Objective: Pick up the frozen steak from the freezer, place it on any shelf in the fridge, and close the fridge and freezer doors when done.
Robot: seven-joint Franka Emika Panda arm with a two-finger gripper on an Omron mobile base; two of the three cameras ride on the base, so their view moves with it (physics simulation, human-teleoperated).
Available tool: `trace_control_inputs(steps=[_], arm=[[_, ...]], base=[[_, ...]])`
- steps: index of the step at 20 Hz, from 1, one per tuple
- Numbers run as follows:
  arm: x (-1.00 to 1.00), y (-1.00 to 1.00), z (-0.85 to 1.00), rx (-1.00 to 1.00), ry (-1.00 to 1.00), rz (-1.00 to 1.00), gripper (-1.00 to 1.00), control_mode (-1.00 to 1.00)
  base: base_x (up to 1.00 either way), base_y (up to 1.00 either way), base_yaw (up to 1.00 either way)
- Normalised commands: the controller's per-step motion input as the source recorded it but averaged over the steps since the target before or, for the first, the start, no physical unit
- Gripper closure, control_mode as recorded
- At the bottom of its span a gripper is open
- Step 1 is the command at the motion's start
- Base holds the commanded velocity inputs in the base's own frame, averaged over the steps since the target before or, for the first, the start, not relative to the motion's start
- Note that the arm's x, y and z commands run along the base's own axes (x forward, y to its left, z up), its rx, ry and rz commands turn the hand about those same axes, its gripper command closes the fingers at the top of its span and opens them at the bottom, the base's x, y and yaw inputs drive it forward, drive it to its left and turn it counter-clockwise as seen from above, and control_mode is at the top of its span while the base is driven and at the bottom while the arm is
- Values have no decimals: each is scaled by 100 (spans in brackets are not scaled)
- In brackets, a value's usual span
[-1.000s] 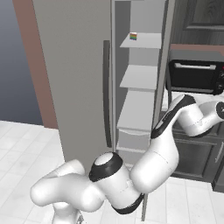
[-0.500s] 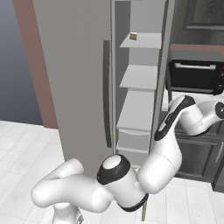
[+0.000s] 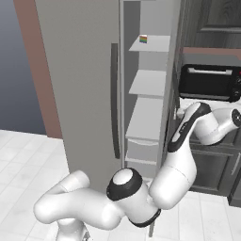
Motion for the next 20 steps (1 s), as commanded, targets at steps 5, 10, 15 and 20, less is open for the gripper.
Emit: trace_control_inputs(steps=[5,10,15,20], arm=[[24,93,0,1,0,12,-100,-100],[34,100,0,0,0,9,-100,-100],[34,100,0,0,-3,5,-100,-100],[33,97,0,0,-5,1,-100,-100]], base=[[0,0,0],[0,0,0],[0,0,0],[0,0,0]])
